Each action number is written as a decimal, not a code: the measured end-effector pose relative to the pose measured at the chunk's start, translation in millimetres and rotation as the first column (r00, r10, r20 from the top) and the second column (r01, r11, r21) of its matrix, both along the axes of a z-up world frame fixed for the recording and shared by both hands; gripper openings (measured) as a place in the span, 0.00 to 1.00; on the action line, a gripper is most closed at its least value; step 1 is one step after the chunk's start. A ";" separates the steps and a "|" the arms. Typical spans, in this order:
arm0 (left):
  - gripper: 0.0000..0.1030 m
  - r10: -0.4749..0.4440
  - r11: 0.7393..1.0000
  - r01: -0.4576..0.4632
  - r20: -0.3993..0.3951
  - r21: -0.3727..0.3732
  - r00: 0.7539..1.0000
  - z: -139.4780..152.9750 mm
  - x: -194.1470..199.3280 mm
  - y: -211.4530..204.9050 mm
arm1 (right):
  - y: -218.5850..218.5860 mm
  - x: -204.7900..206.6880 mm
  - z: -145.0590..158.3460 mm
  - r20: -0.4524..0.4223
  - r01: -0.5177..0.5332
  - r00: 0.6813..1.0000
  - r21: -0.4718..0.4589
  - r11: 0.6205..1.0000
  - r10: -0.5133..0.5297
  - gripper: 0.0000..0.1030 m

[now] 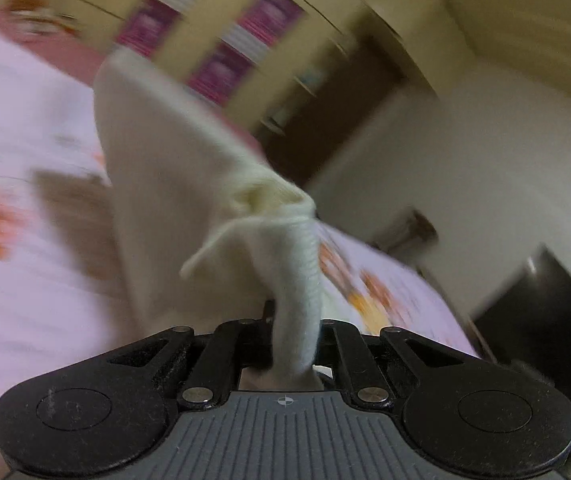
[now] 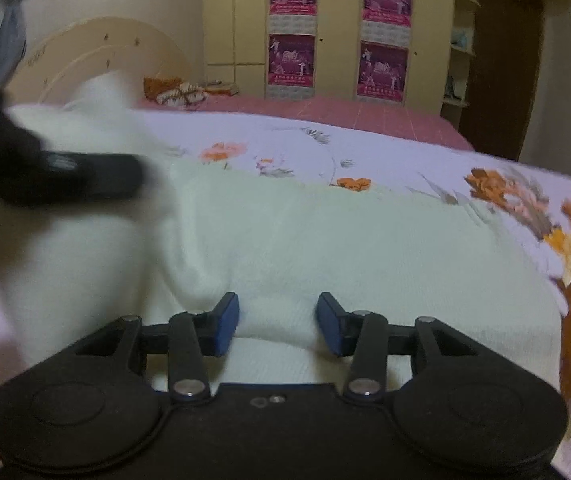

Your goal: Fold small clothes

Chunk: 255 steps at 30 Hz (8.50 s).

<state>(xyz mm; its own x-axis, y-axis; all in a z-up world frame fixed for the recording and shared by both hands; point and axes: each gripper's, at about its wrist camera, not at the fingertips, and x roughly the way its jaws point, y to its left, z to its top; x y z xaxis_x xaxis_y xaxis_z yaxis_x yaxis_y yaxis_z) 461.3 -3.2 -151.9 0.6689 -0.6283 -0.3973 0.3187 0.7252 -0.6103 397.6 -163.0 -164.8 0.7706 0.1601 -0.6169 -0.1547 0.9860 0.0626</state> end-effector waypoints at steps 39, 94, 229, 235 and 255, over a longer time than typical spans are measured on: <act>0.98 -0.022 0.962 0.039 -0.064 0.269 0.998 -40.2 -11.3 -37.3 | -162.9 -25.3 7.9 -0.205 0.272 0.960 0.501 0.822 -0.192 0.47; 0.98 0.261 0.915 -0.214 -0.095 0.342 0.961 -41.6 153.9 -49.1 | -136.2 90.3 9.8 -0.085 0.220 0.972 0.008 0.975 -0.219 0.36; 0.41 -0.030 0.969 0.073 -0.182 0.237 0.983 -23.5 49.3 -68.1 | -179.2 7.7 5.8 -0.196 0.121 0.980 0.440 0.890 -0.037 0.30; 0.38 -0.038 0.969 0.072 -0.145 0.236 0.989 -11.5 44.3 -64.5 | -176.1 5.5 16.5 -0.166 0.114 0.985 0.450 0.886 -0.042 0.29; 0.38 0.019 0.964 -0.014 -0.017 0.266 1.000 51.4 9.5 106.8 | -25.7 5.9 78.1 -0.055 -0.009 0.998 0.466 0.885 0.040 0.29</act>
